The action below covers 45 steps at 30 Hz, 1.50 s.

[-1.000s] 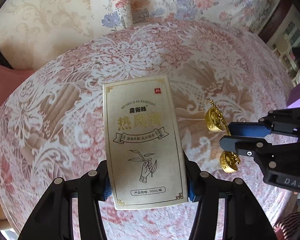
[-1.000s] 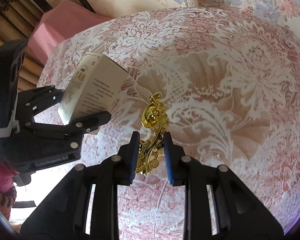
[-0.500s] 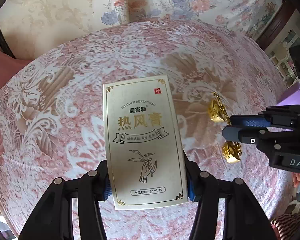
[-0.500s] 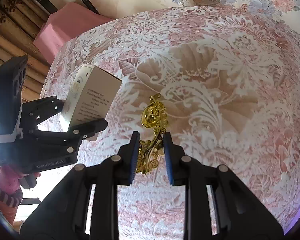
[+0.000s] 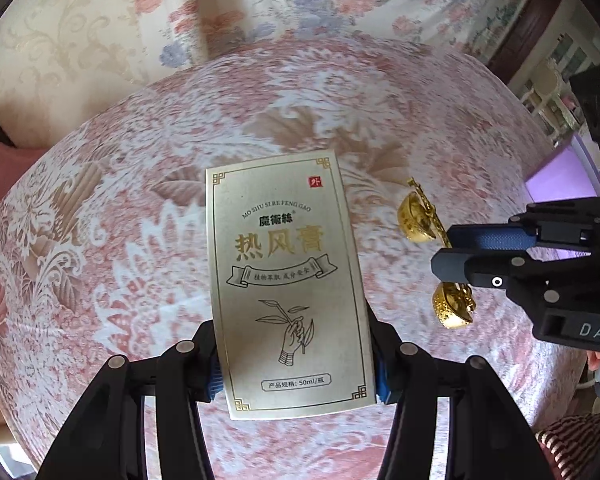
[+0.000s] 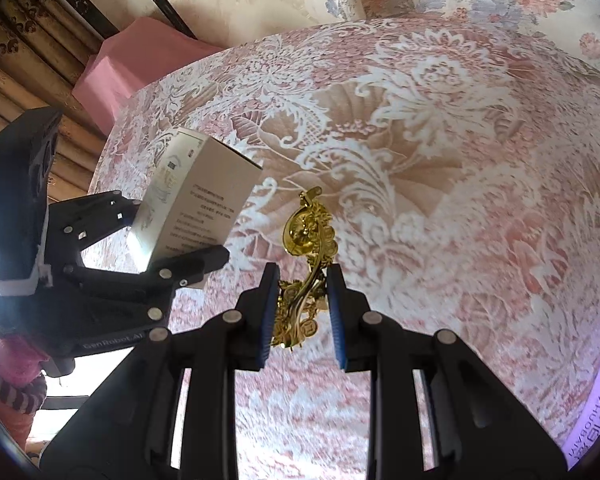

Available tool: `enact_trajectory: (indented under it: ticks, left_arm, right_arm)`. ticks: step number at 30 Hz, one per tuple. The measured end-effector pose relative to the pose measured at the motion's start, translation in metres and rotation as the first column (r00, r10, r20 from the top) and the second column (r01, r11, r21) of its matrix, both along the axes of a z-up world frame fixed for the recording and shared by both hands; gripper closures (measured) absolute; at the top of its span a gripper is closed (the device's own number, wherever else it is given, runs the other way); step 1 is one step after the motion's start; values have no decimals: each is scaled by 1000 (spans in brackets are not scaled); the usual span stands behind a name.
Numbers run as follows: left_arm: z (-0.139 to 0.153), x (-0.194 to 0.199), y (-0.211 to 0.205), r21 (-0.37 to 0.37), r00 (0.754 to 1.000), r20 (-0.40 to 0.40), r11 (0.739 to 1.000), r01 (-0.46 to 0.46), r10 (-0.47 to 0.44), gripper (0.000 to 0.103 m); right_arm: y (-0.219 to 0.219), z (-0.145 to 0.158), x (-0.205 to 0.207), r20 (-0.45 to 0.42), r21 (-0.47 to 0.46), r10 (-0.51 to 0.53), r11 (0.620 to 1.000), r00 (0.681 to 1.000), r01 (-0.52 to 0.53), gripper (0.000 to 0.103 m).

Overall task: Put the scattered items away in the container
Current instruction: 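Lift and carry the cream box and gold ornament with both grippers to the purple box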

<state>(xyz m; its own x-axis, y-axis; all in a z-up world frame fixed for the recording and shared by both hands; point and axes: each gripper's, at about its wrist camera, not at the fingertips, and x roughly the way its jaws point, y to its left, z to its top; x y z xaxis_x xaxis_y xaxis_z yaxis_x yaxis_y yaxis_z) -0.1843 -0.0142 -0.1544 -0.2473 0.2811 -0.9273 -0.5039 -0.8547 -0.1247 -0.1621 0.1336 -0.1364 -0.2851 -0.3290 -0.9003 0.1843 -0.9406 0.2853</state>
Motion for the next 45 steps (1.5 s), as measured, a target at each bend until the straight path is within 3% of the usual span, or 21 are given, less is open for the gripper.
enact_trajectory:
  ticks: [27,37,45]
  left_arm:
    - [79,59,169,15,975,-55,976,216,-215,48]
    - [119,85,266,36,931,-110,934,354,-349,48]
    - [128,127,353,66,878,-103,878,475,-468,48]
  right_arm:
    - [157,80,83,-78,-74,-194,979,978,188,77]
    - [246,120,119,-132,-95,-304,951,944,293,76]
    - [334,116,162,-108,-88,-418,908,902,410,76]
